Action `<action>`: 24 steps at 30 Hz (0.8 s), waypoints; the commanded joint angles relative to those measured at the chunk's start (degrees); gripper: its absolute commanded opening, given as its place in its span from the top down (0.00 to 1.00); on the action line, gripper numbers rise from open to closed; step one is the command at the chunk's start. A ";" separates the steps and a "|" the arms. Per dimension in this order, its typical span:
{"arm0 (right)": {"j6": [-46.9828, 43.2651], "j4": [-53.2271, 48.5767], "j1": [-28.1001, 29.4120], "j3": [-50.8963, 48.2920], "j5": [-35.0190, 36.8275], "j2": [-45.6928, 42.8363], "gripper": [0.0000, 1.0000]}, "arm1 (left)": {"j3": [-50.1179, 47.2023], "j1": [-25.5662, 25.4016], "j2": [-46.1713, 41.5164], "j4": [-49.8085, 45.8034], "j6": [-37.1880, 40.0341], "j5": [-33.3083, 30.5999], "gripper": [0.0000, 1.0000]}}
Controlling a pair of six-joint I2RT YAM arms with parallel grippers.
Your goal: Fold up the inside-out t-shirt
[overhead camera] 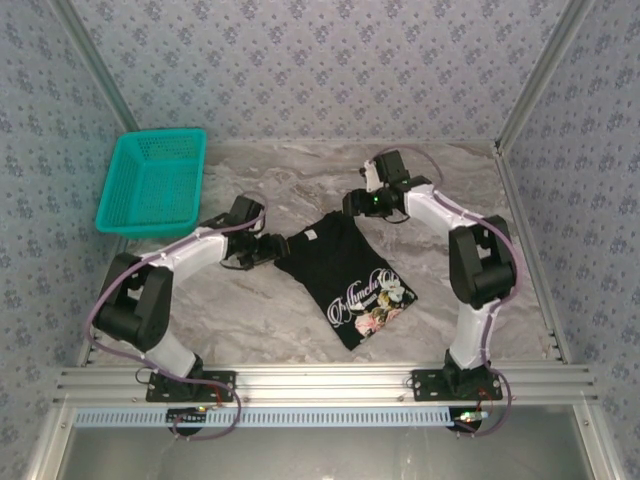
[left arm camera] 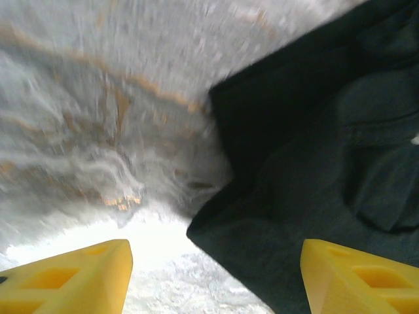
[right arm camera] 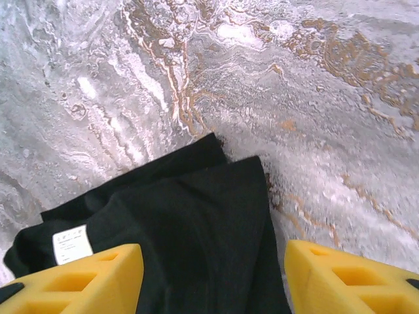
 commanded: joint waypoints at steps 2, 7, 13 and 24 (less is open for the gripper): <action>-2.92 -2.97 0.04 4.17 -4.34 4.81 0.40 | 0.44 -0.32 2.01 7.97 -6.20 5.19 0.37; -2.28 -2.09 0.55 5.12 -6.61 7.67 0.42 | 0.38 -0.58 5.10 11.34 -7.71 6.98 0.51; -1.95 -1.67 1.27 5.54 -8.68 9.67 0.55 | 0.57 -0.58 6.03 12.97 -8.12 7.60 0.68; -3.79 -2.70 -0.50 5.59 -10.25 7.50 0.92 | 1.36 -0.53 4.15 22.51 -4.32 11.89 0.99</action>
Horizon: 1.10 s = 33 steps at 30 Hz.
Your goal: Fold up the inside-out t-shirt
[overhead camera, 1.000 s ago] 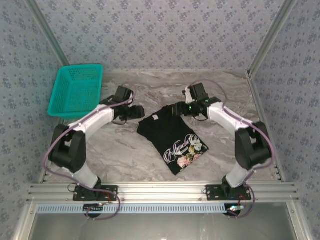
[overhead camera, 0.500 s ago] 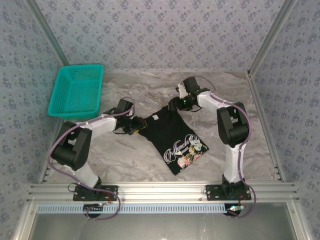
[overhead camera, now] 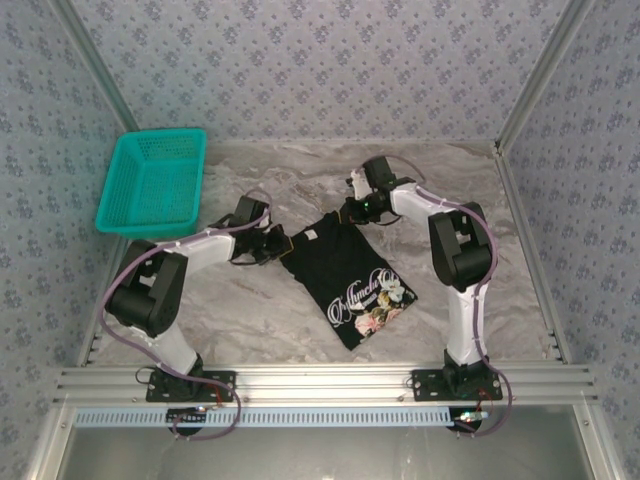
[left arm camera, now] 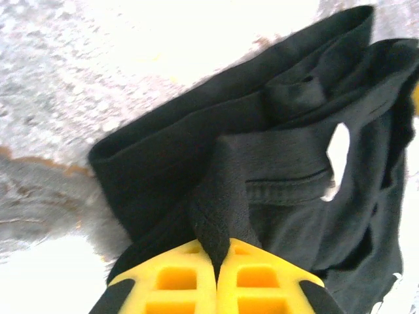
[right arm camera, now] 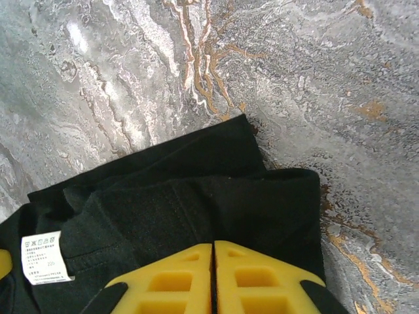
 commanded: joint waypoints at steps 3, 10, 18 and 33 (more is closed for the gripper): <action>-1.55 -1.54 -1.71 1.27 -3.62 -2.99 0.98 | 1.12 -0.48 -1.94 12.09 2.00 6.18 1.00; -1.77 -1.92 -2.73 0.82 -3.66 -4.25 1.00 | 0.11 -0.51 -2.61 21.53 2.74 11.48 1.00; -1.54 -2.98 -2.48 1.94 -3.34 -2.29 1.00 | -3.03 3.24 0.71 17.06 5.57 6.01 1.00; -5.11 -7.77 -2.06 -3.03 1.80 -9.67 0.87 | -1.86 4.86 -5.21 -3.48 11.48 -8.11 0.60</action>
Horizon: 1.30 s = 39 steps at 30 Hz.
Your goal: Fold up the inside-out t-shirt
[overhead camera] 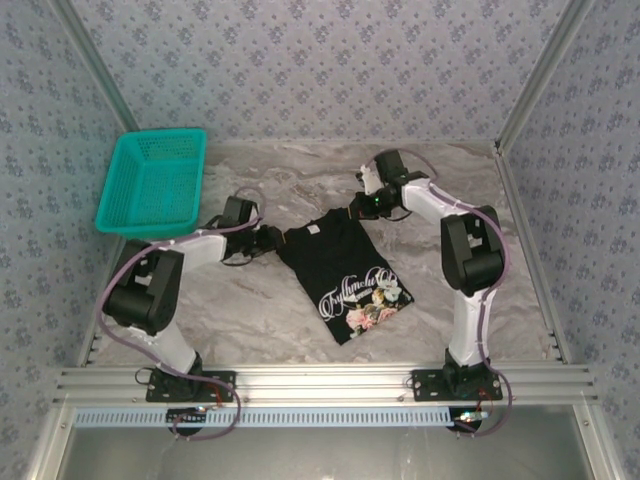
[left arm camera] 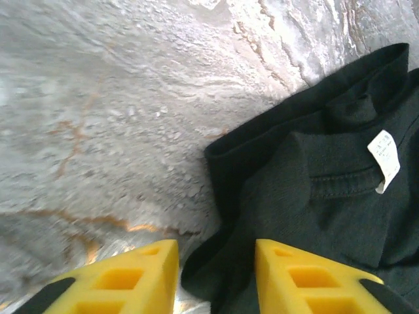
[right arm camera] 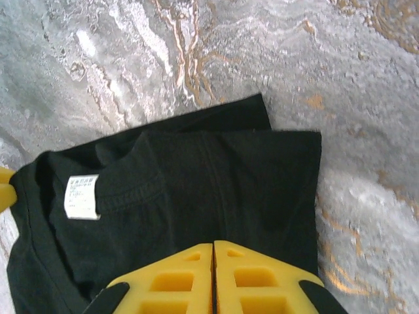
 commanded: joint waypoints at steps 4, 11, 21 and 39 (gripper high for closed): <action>-2.54 -5.21 1.22 -7.15 2.71 -9.04 0.80 | -1.10 -1.55 -7.60 -6.14 -1.80 -2.08 0.50; -0.76 -6.44 3.56 -15.75 4.06 -15.23 0.75 | -2.15 -5.70 -3.66 -3.24 -9.10 2.18 0.46; 0.46 -4.60 6.81 -16.50 3.55 -12.84 0.74 | 4.03 -5.08 3.89 -2.27 -6.63 0.23 0.55; -0.09 -4.96 6.38 -16.85 5.15 -11.96 0.74 | 2.00 -2.30 3.15 11.99 -2.43 11.28 0.99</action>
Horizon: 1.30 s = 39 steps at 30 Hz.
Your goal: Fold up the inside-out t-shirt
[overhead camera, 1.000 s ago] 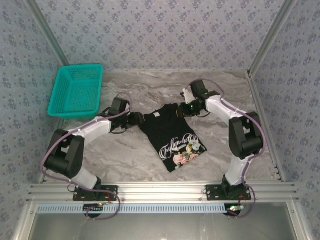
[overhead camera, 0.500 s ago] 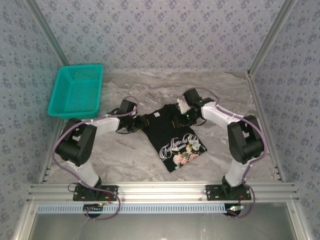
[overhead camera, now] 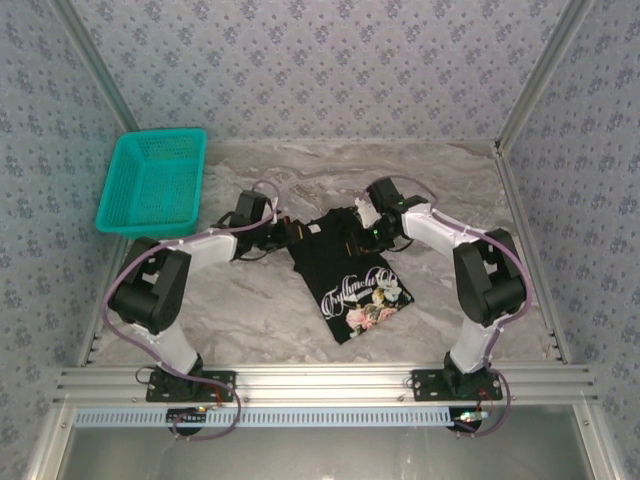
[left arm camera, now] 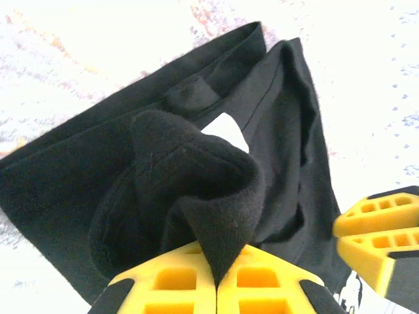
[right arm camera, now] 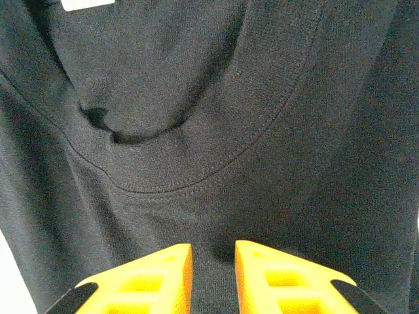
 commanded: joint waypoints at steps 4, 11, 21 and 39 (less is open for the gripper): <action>0.46 -0.63 -0.28 -0.37 0.77 1.24 0.75 | 1.54 4.14 5.26 -5.49 1.54 -3.47 0.98; -0.05 -3.95 -0.96 -0.37 3.17 -1.22 0.74 | 2.30 4.19 8.62 -8.95 2.56 -6.70 0.83; -1.17 -5.46 -1.45 -7.03 4.24 -10.42 0.66 | -0.34 3.66 -3.63 -11.26 1.68 -12.44 0.44; 10.03 -3.98 2.75 -20.21 4.75 -9.53 0.69 | 11.76 -7.01 7.91 -20.74 12.34 -4.03 0.40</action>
